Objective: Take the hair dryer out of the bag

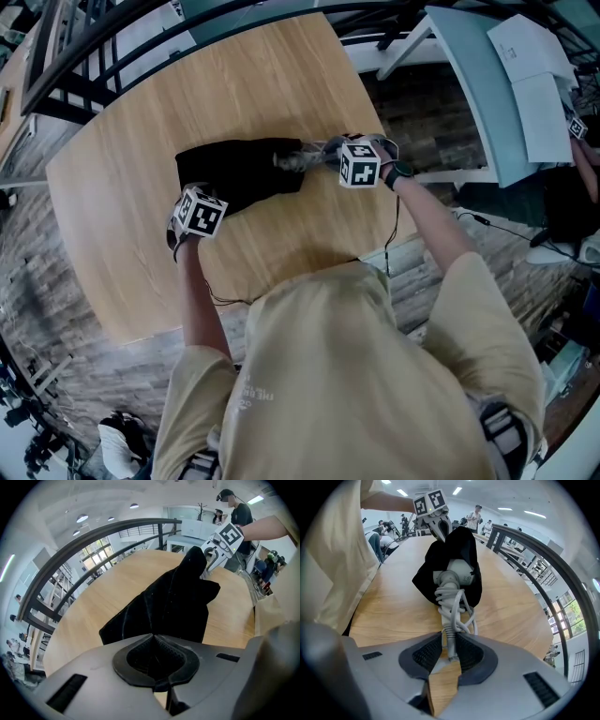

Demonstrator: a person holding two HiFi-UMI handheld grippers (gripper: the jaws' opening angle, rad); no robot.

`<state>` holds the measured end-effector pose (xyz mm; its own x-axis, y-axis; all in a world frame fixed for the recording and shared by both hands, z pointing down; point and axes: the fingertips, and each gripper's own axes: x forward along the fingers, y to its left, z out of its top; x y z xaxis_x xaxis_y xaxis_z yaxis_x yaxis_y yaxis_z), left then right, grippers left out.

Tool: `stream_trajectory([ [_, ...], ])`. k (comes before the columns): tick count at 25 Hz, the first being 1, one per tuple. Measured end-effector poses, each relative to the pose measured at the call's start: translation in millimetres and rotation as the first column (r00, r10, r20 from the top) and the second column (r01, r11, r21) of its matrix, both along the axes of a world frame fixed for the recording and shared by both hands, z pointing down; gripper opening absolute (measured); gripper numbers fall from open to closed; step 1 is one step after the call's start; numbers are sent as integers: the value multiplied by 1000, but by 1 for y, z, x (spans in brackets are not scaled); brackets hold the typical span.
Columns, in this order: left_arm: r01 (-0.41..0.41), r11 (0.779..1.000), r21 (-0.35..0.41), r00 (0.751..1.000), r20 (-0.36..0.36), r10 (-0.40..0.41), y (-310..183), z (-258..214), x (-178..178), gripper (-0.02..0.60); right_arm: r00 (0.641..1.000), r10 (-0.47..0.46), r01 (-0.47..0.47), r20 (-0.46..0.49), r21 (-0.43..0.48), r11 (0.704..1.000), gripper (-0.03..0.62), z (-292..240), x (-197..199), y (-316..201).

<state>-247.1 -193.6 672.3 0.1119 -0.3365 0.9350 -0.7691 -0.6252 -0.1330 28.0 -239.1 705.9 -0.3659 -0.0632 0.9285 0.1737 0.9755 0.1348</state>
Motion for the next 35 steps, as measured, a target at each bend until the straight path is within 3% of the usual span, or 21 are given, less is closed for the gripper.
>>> stream_trajectory([
  [20, 4, 1000, -1, 1000, 5, -4, 5, 1, 4, 17, 977, 208, -207, -56, 22, 978, 91, 1, 78, 21],
  [29, -19, 1000, 1, 1000, 13, 18, 16, 3, 8, 17, 942, 331, -328, -50, 48, 943, 89, -3, 114, 33],
  [35, -23, 1000, -3, 1000, 19, 23, 24, 4, 5, 17, 895, 443, -441, -39, 57, 896, 89, -5, 136, 38],
])
